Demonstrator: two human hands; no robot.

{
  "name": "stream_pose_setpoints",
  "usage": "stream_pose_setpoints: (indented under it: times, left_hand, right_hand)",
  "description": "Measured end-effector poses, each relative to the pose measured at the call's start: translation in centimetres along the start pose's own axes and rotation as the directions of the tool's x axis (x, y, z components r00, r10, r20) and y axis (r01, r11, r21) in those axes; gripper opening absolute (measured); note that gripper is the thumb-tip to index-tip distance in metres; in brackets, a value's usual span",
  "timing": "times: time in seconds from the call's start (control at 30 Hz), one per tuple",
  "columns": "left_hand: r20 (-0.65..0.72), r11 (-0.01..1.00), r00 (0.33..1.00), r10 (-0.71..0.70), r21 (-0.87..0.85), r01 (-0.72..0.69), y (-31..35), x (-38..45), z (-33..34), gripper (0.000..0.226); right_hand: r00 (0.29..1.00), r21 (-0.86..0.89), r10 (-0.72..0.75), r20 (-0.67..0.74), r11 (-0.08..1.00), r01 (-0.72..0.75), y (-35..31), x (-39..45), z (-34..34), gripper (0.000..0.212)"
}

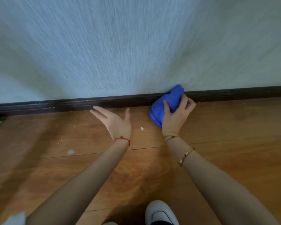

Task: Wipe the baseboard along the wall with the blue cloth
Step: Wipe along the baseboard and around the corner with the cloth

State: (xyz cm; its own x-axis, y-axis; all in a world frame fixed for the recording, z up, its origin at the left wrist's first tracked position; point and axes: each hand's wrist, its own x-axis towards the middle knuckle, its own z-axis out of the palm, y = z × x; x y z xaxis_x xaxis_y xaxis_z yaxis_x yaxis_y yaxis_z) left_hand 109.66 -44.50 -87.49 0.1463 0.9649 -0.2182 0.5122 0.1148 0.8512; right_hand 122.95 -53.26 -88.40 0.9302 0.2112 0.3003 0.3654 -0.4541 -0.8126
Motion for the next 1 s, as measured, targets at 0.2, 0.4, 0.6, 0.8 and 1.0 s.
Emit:
stream_pose_setpoints:
  times: [0.2,0.4,0.6,0.8,1.0]
  left_hand:
    - [0.025,0.959,0.972,-0.235,-0.156,0.236,2.6,2.0,1.1,0.116]
    - [-0.016,0.958,0.971,-0.240,-0.167,0.234,2.9,2.2,2.0,0.117]
    - [-0.019,0.960,0.971,-0.237,-0.157,0.232,2.7,2.2,2.0,0.118]
    - [-0.019,0.962,0.970,-0.241,-0.139,0.237,2.9,1.8,1.8,0.120]
    - [-0.032,0.961,0.965,-0.259,-0.106,0.254,3.2,1.7,2.0,0.116]
  right_hand:
    - [1.000,0.017,0.018,0.019,1.000,-0.018,0.3,0.3,-0.7,0.051]
    - [0.998,-0.052,0.000,0.059,0.999,0.004,1.3,1.8,-2.3,0.053]
    - [0.993,-0.054,-0.066,0.099,0.996,0.072,0.1,0.0,-0.8,0.052]
    - [1.000,-0.029,0.004,0.022,1.000,-0.003,2.3,3.5,-3.8,0.050]
    - [0.954,-0.075,-0.180,0.241,0.976,0.203,0.9,1.1,-1.7,0.050]
